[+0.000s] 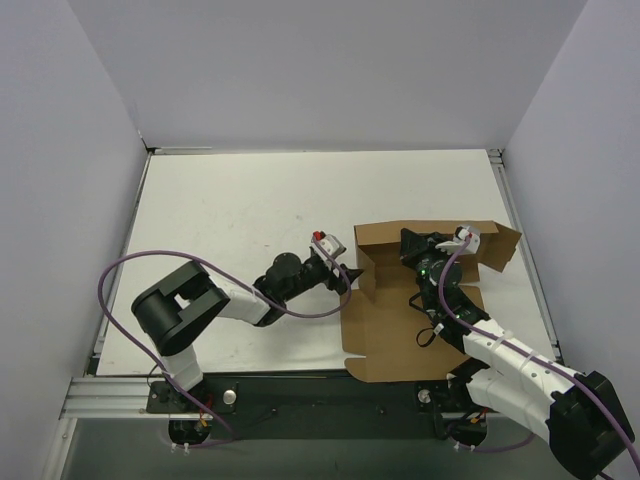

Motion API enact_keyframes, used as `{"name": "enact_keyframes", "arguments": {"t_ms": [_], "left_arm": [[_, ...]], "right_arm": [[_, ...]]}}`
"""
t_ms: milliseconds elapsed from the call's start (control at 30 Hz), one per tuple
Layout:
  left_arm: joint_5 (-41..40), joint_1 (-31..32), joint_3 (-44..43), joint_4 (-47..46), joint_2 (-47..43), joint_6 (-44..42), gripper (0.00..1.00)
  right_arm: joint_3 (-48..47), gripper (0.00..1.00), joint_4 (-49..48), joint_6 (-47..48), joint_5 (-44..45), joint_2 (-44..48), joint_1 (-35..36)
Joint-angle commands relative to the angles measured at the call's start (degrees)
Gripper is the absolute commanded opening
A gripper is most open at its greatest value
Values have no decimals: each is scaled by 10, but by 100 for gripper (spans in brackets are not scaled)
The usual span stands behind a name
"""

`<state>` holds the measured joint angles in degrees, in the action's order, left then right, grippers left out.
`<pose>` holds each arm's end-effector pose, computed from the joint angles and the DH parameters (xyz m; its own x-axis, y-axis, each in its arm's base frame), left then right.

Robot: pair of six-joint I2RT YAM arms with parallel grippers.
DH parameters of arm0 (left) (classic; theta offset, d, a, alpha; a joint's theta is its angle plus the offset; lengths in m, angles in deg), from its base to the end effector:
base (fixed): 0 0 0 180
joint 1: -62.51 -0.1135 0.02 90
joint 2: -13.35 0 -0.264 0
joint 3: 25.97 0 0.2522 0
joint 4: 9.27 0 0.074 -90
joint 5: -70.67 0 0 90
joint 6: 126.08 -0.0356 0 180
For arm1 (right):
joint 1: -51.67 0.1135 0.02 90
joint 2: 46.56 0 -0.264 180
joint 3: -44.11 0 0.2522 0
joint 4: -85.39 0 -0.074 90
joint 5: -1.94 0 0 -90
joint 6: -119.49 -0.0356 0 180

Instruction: Fold the paper box

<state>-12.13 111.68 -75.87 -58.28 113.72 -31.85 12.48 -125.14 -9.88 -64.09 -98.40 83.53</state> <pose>0.2172 -0.2582 0.1759 -0.0780 -0.0216 -0.9967 0.8291 0.5538 -0.0769 0.1761 0.0924 0.2530 0.0270 0.6992 -0.7144 -0.2070 0.7031 0.6803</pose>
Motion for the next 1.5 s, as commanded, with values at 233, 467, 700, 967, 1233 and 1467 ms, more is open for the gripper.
{"name": "enact_keyframes", "arguments": {"t_ms": [233, 467, 700, 967, 1233, 1467], "left_arm": [[-36, 9, -40, 1, -2, 4, 82], [-97, 17, -63, 3, 22, 4, 83], [-188, 35, -84, 25, 46, -19, 82], [-299, 49, -110, 43, 68, -39, 78], [-345, 52, -125, 16, 93, -80, 66], [-433, 57, -127, 22, 100, -110, 50]], "right_arm": [[-7, 0, 44, 17, -16, -3, 3], [-8, 0, 52, 11, -11, 4, 6], [-13, 0, 61, 4, -11, 7, 12], [-22, 0, 84, -9, -2, 20, 26], [-37, 0, 136, -38, 20, 26, 38], [-65, 0, 199, -49, 85, 38, 62]]}}
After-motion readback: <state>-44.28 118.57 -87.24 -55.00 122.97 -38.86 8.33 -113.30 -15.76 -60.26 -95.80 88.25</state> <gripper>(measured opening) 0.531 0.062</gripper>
